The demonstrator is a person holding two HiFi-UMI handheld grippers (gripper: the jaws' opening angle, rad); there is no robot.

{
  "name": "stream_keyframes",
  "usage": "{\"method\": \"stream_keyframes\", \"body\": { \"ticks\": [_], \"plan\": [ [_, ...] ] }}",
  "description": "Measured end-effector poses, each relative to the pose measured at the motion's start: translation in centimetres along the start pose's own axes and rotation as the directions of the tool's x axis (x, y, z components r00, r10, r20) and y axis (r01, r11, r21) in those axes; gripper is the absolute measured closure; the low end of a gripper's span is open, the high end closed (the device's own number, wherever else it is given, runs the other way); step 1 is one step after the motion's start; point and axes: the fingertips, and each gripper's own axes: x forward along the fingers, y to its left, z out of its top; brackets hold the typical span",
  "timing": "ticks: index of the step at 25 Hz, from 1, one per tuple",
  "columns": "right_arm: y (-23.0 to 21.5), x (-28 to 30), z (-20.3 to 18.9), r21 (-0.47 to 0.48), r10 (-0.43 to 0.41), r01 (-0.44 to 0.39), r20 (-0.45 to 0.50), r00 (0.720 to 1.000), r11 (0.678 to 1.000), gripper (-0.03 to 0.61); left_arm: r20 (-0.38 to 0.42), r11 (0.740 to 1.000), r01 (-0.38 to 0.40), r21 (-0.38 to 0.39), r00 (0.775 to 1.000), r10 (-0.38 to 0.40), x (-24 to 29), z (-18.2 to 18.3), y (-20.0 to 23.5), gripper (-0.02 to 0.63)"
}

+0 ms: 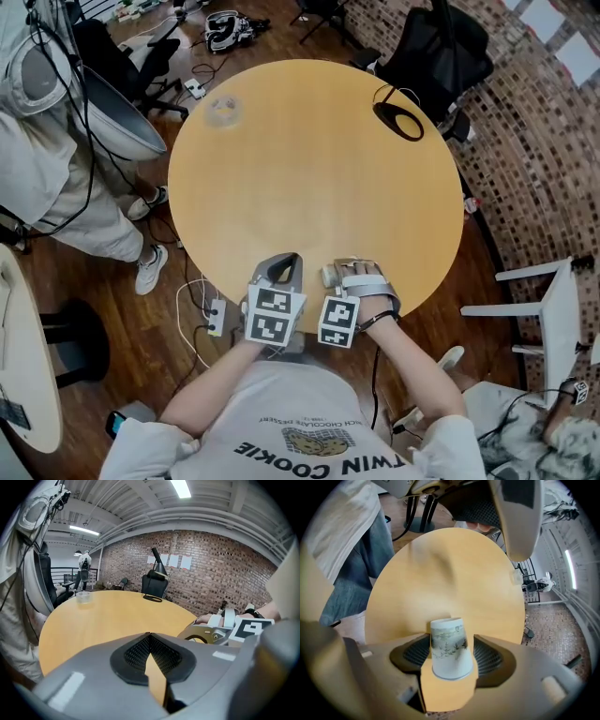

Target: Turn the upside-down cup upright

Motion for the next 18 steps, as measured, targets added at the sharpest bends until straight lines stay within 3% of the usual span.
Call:
{"method": "stream_keyframes", "body": {
  "ticks": [6, 8, 9, 11, 14, 18],
  "plan": [
    [0.2, -1.5, -0.4, 0.114, 0.024, -0.032, 0.071, 0.997, 0.993, 0.296, -0.002, 1.000, 0.004, 0.000, 1.000, -0.004, 0.0, 0.1, -0.2, 0.611],
    [0.7, -2.4, -0.2, 0.245, 0.075, -0.114, 0.164, 0.984, 0.963, 0.296, -0.002, 1.000, 0.005, -0.002, 1.000, -0.005, 0.0, 0.1, -0.3, 0.611],
    [0.7, -3.0, -0.2, 0.330, 0.098, -0.170, 0.226, 0.969, 0.929, 0.296, -0.002, 1.000, 0.007, -0.003, 1.000, -0.007, 0.0, 0.0, -0.4, 0.611],
    [-0.1, -4.0, -0.7, 0.491, 0.100, -0.265, 0.336, 0.937, 0.830, 0.296, -0.002, 1.000, 0.012, -0.002, 1.000, -0.012, 0.2, 0.1, -0.7, 0.611],
    [-2.0, -4.7, -2.8, 0.673, 0.029, -0.338, 0.425, 0.905, 0.658, 0.296, -0.006, 1.000, 0.022, 0.003, 1.000, -0.022, 0.3, 0.3, -1.1, 0.611],
    [-3.0, -3.9, -5.7, 0.790, -0.038, -0.485, 0.536, 0.843, 0.376, 0.298, -0.012, 0.999, 0.038, 0.017, 0.999, -0.038, 0.8, 0.6, -1.8, 0.611]
  ]
}}
